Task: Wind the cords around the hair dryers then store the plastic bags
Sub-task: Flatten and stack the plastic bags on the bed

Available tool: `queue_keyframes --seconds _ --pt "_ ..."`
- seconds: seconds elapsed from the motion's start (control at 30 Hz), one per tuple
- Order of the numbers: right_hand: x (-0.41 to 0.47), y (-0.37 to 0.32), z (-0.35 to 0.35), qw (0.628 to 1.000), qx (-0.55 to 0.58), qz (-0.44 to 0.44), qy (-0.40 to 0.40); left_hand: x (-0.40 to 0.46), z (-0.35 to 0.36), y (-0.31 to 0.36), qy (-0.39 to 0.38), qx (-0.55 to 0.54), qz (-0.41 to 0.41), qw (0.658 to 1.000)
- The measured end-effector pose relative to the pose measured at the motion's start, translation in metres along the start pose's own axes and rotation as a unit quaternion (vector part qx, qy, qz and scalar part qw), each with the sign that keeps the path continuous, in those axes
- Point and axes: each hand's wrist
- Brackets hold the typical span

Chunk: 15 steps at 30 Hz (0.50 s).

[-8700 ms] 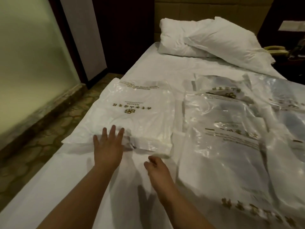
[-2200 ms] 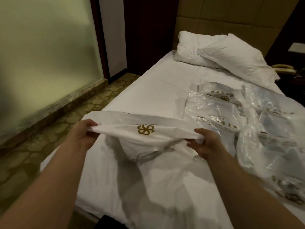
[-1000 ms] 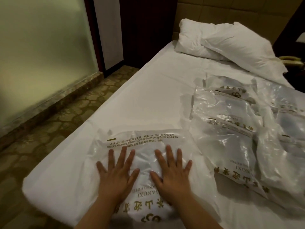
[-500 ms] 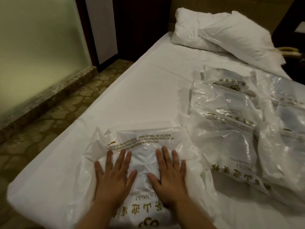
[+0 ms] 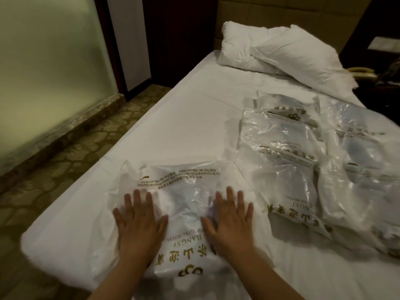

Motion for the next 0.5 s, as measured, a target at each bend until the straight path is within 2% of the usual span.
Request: queue_keyframes --seconds 0.07,0.1,0.17,0.23,0.33,0.43,0.5 --pt "-0.012 0.005 -0.007 0.997 -0.027 0.055 0.048 -0.008 -0.009 -0.006 0.003 0.000 -0.065 0.998" --pt "-0.017 0.007 -0.012 0.993 -0.024 0.095 0.065 -0.009 -0.015 -0.009 -0.022 0.001 -0.108 0.994" --pt "-0.032 0.009 -0.017 0.984 -0.006 0.176 0.031 -0.008 -0.027 -0.013 -0.104 -0.039 -0.205 0.972" --pt "-0.044 0.011 -0.014 0.972 0.066 0.226 0.015 -0.007 -0.037 -0.014 -0.147 -0.149 -0.273 0.939" --pt "-0.045 -0.001 -0.018 0.948 0.151 0.279 0.038 -0.005 -0.047 -0.009 -0.160 -0.259 -0.293 0.906" --pt "-0.035 -0.012 -0.026 0.886 0.279 0.363 0.070 -0.002 -0.053 -0.010 -0.182 -0.330 -0.285 0.881" --pt "-0.030 -0.017 -0.026 0.849 0.340 0.396 0.080 -0.002 -0.056 -0.009 -0.199 -0.347 -0.256 0.880"
Point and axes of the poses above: each hand's wrist, its own x-axis towards the middle knuckle, its own z-axis out of the palm, y = z × x, and after that the axes turned 14 degrees about x, right-handed
